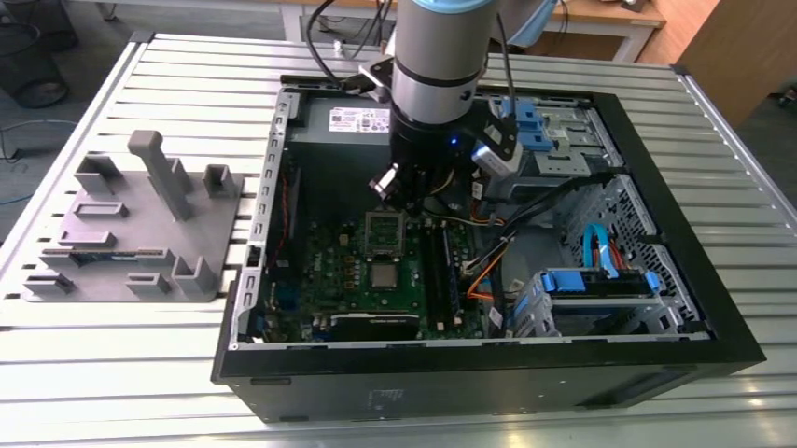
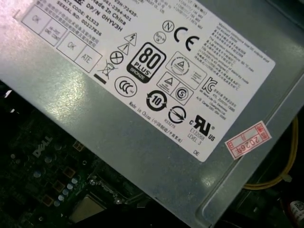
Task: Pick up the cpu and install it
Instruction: 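Close the cpu cover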
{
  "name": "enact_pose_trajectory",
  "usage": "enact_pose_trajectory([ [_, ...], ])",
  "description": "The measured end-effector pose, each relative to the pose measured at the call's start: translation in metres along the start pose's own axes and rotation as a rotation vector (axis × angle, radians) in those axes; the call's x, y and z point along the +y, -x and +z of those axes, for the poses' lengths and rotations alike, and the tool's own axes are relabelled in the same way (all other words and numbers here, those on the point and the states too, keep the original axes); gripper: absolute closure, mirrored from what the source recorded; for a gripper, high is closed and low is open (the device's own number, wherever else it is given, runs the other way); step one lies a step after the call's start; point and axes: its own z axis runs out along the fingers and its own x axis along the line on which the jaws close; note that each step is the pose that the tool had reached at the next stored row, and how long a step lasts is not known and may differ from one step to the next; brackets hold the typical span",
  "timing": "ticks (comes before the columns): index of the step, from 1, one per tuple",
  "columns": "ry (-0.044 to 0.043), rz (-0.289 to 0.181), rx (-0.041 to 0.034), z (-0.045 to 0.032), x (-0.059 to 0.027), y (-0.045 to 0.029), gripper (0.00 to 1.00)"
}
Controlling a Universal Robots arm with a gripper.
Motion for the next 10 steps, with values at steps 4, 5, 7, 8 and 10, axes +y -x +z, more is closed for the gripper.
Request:
enact_pose_trajectory([
  [4, 0.0002, -0.005, -0.0002, -0.0031, 0.0004, -0.0003, 0.89],
  [5, 0.0002, -0.006, -0.0002, -0.0037, 0.0006, -0.0005, 0.89],
  [7, 0.0001, -0.009, -0.0003, -0.0047, 0.0008, -0.0008, 0.89],
  [8, 0.0001, -0.011, -0.0004, -0.0051, 0.0009, -0.0009, 0.89],
  [10, 0.0001, -0.014, -0.0005, -0.0062, 0.0011, -0.0012, 0.89],
])
